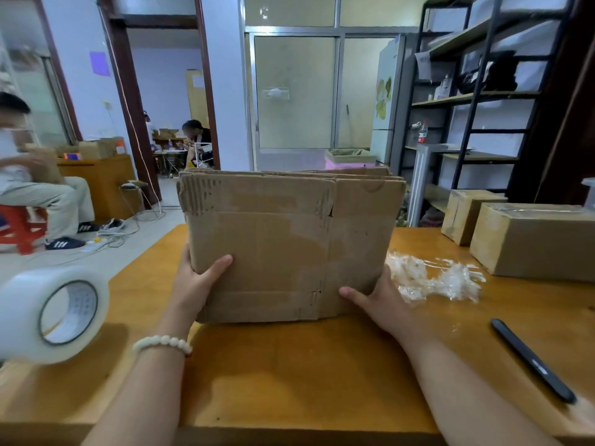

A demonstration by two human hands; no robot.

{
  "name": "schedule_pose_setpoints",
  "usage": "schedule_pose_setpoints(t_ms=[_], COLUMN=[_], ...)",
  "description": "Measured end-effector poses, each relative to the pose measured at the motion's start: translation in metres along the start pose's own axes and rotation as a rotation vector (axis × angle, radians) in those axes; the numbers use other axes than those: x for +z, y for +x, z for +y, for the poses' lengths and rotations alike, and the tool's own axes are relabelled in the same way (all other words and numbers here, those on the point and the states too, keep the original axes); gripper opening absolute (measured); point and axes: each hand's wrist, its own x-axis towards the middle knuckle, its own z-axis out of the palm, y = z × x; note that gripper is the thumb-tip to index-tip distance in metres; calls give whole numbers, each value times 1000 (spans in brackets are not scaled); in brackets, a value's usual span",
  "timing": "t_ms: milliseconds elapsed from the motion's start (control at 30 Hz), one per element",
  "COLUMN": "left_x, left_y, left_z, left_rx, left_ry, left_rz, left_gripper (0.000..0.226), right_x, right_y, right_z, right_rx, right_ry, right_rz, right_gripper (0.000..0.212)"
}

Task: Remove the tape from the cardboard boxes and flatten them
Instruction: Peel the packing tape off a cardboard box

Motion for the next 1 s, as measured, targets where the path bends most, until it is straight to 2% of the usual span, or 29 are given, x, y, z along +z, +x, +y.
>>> schedule_pose_setpoints(t_ms=[100, 200, 300, 367, 500, 533, 600, 700, 767, 833, 900, 1000], left_x=[3, 6, 7, 3, -2, -3, -1, 2, 0, -5, -7, -3], left_y=[2, 2, 1, 0, -6, -9, -9, -4, -2, 4, 6, 7], left_z=[-5, -8, -6, 0, 14, 16, 12, -1, -4, -9, -12, -17], left_rx=[-131, -148, -155, -227, -405, -445, -492, -417, -395, -379, -351, -287], left_ry=[24, 11, 78, 105, -176, -179, -56, 207, 223, 240, 277, 429], left_rz=[-41, -4, 72, 99, -80, -117, -137, -78, -47, -13, 1, 6], left_gripper=[84, 51, 60, 50, 35, 32, 33, 36, 37, 48, 52, 43], right_x=[-1, -2, 0, -1, -10, -11, -11, -10, -9, -7, -3, 1], right_y=[1, 1, -3, -5, 0, 0, -2, -3, -2, -4, -7, -11], right_z=[3, 0, 0, -2, -5, -6, -4, 1, 2, 1, -1, -8], right_rx=[78, 116, 82, 75, 158, 178, 174, 172, 184, 205, 211, 181], right_ry=[-55, -69, -48, 4, 291, 294, 170, -2, -60, -116, -207, -619], right_rz=[-63, -45, -46, -38, 2, -17, -57, -69, -82, -88, -52, 91], right_gripper=[92, 95, 86, 75, 86, 78, 48, 32, 43, 60, 68, 79])
